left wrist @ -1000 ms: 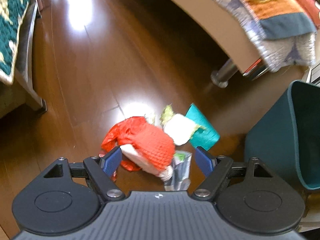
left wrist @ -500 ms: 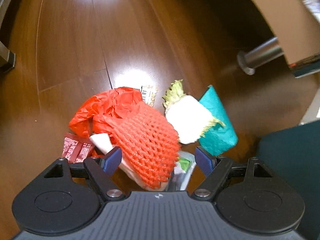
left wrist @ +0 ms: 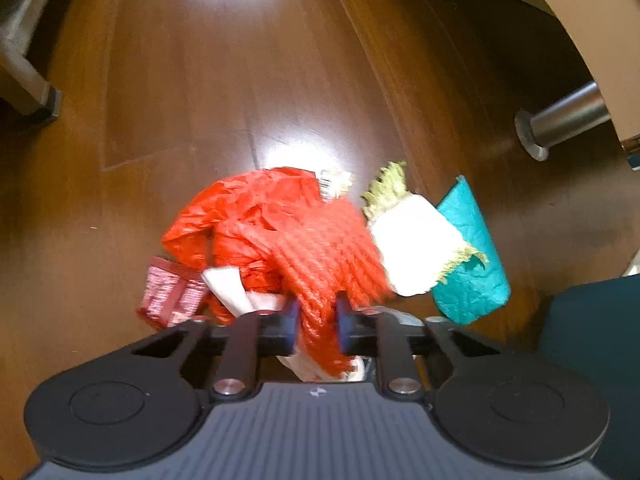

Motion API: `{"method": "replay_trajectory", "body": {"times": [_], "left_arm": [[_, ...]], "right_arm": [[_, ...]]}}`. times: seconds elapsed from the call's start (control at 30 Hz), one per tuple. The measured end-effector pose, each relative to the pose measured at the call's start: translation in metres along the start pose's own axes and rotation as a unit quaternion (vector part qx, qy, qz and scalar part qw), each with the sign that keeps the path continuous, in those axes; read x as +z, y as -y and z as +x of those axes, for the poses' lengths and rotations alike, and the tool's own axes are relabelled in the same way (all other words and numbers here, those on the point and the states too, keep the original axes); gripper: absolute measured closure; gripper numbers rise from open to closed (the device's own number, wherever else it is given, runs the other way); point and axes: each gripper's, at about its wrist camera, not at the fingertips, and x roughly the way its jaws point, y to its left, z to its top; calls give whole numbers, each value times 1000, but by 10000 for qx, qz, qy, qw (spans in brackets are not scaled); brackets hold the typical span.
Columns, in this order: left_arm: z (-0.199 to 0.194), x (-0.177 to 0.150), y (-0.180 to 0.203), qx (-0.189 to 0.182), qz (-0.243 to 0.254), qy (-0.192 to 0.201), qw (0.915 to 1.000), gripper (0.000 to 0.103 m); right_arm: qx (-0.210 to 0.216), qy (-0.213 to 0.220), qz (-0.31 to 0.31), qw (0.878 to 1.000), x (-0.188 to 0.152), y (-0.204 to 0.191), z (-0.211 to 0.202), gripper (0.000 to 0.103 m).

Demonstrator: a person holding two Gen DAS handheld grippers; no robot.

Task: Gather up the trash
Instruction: 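Lower the left gripper onto the orange mesh fruit net and close on it, then carry the orange mesh net into the teal wastebasket and open the left gripper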

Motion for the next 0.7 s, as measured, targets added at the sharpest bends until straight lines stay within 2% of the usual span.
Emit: {"method": "replay_trajectory", "body": {"times": [0.1, 0.3, 0.43, 0.57, 0.7], "left_arm": [[-10, -1, -1, -12, 19, 31, 10000, 90], [-49, -3, 7, 95, 444, 242, 9987, 90], [-90, -7, 20, -114, 755, 438, 9961, 90], [-141, -17, 47, -428, 1339, 775, 9870, 90], [-180, -33, 82, -870, 1937, 998, 9721, 90]], "right_arm": [[22, 14, 40, 10000, -1, 2, 0, 95], [103, 41, 72, 9999, 0, 8, -1, 96], [132, 74, 93, 9998, 1, 12, -2, 96], [14, 319, 130, 9994, 4, 15, -11, 99], [-29, 347, 115, 9993, 9, 21, -14, 101]]}}
